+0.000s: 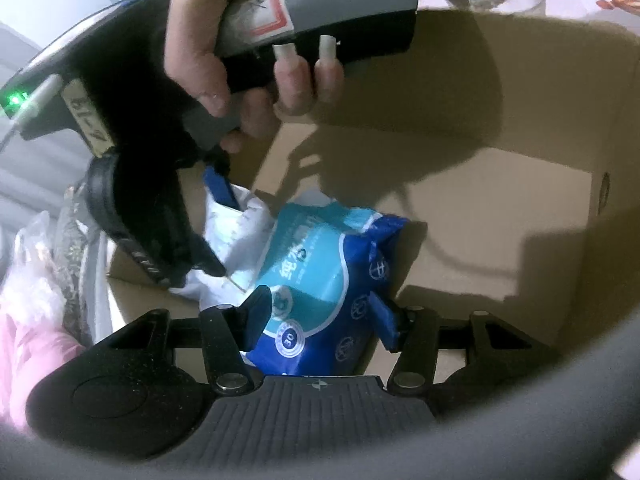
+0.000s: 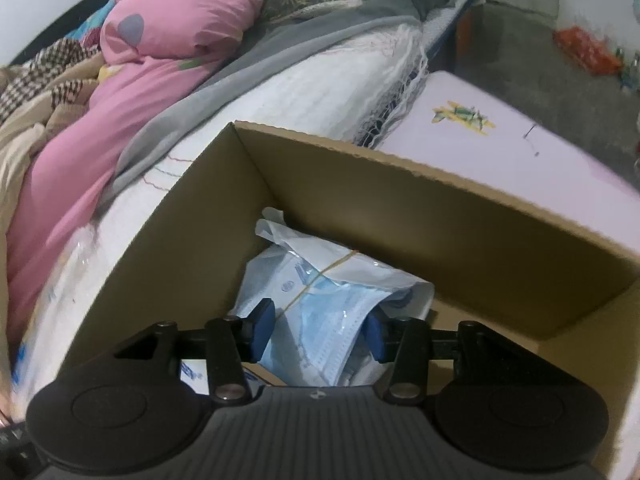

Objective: Organize soft objects
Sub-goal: 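Open the left gripper releasing the wipes while the right gripper releases the mask bag, then move both open tools back over the remaining pile on the table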

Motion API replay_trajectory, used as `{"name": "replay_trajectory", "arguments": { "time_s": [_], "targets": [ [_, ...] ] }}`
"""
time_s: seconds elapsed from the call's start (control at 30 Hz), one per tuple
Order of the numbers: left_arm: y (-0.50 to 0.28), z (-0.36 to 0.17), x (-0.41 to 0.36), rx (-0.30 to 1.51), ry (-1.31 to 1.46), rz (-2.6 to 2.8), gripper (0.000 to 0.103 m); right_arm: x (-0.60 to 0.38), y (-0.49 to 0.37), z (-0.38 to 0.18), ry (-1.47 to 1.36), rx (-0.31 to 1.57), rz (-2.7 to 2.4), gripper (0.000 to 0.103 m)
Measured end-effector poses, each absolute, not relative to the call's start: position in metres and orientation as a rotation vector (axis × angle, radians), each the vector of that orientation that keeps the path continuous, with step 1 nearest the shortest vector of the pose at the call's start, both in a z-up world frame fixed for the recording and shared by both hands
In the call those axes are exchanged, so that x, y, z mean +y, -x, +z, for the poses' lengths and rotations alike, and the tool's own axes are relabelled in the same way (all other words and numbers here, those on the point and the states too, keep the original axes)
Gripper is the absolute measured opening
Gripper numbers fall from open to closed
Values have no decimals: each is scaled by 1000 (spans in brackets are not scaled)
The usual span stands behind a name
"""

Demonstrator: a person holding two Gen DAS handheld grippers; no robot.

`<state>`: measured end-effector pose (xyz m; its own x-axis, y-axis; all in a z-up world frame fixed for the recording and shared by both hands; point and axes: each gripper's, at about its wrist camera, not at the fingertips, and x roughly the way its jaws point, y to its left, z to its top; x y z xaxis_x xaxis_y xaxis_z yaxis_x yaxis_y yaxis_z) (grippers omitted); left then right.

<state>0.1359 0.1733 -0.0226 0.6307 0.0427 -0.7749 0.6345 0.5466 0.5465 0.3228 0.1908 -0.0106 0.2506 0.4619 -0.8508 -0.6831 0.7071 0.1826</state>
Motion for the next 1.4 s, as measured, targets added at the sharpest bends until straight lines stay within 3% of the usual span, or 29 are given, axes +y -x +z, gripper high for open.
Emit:
{"name": "replay_trajectory", "arguments": {
  "time_s": [0.07, 0.33, 0.43, 0.63, 0.83, 1.2, 1.4],
  "targets": [
    [-132, -18, 172, 829, -938, -398, 68, 191, -318, -5, 292, 1048, 776, 47],
    [-110, 17, 163, 760, -949, -337, 71, 176, -288, 37, 370, 986, 787, 51],
    [-101, 36, 156, 747, -949, -300, 79, 156, -274, 66, 355, 917, 799, 51],
    [-88, 76, 135, 685, -929, -187, 79, 90, -242, 130, 318, 728, 801, 51],
    [-70, 115, 99, 553, -714, -212, 78, -20, -207, 161, 188, 576, 783, 52],
    [-118, 98, 24, 667, -524, -385, 66, -177, -222, 120, 96, 598, 556, 52],
    [-159, 77, -18, 724, -594, -486, 57, -236, -256, 77, 20, 677, 457, 52]
  ]
}}
